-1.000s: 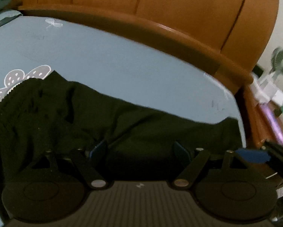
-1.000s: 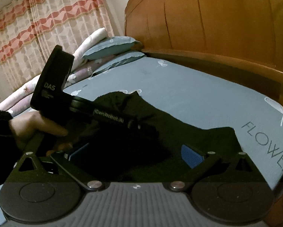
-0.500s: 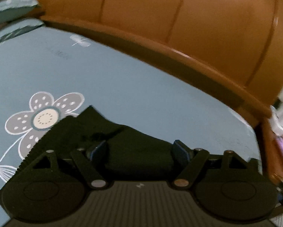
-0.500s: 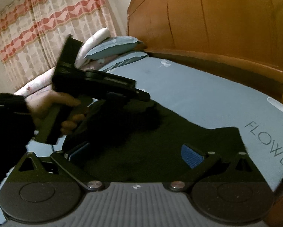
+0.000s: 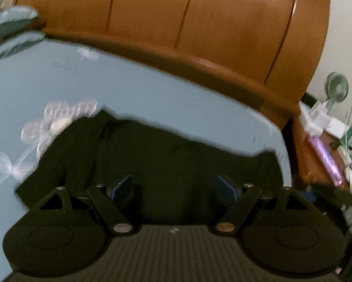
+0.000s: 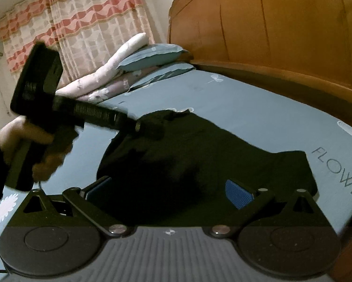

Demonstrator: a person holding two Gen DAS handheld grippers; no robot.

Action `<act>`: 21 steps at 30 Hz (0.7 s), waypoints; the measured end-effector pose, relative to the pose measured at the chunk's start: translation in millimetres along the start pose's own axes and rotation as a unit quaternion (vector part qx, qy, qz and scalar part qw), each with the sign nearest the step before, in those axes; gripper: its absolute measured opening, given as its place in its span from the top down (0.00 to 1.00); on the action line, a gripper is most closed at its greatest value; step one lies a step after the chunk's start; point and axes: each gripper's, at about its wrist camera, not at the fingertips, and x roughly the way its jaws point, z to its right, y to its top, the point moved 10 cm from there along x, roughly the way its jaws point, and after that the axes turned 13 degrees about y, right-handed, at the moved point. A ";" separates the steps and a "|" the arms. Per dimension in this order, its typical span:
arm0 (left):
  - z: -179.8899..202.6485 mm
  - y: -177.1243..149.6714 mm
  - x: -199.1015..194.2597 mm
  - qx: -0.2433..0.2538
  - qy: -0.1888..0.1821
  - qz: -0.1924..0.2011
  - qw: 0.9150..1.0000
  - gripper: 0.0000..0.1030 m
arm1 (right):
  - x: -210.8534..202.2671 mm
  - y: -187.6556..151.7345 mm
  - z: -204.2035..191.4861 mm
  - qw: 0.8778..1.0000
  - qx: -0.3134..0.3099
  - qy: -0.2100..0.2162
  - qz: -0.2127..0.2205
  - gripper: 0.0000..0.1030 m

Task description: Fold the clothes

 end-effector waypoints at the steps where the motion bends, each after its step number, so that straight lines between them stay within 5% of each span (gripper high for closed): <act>1: -1.8 -9.1 -0.8 0.000 0.003 -0.006 1.000 0.23 | -1.4 -1.5 -2.1 1.000 -0.001 0.002 -0.001 0.00; 3: -12.7 -25.9 5.7 -0.003 0.024 -0.022 0.999 0.23 | -3.8 -1.5 -4.2 1.000 -0.006 0.000 -0.003 0.00; 10: -23.1 -18.8 -34.7 -0.029 0.043 0.018 0.998 0.23 | -8.0 -5.9 -12.1 1.000 -0.015 0.001 -0.017 0.00; 13: -23.9 -29.7 -57.1 -0.030 0.058 0.028 0.997 0.22 | -1.9 -12.8 -29.4 0.998 -0.011 0.042 -0.038 0.00; 16: -34.7 -50.5 -70.7 -0.013 0.129 0.031 0.991 0.21 | 1.1 -27.2 -55.9 0.993 -0.024 0.087 -0.070 0.00; 21: -55.1 -94.7 -90.5 -0.030 0.188 0.032 0.981 0.21 | 12.2 -57.3 -86.5 0.984 -0.036 0.124 -0.122 0.00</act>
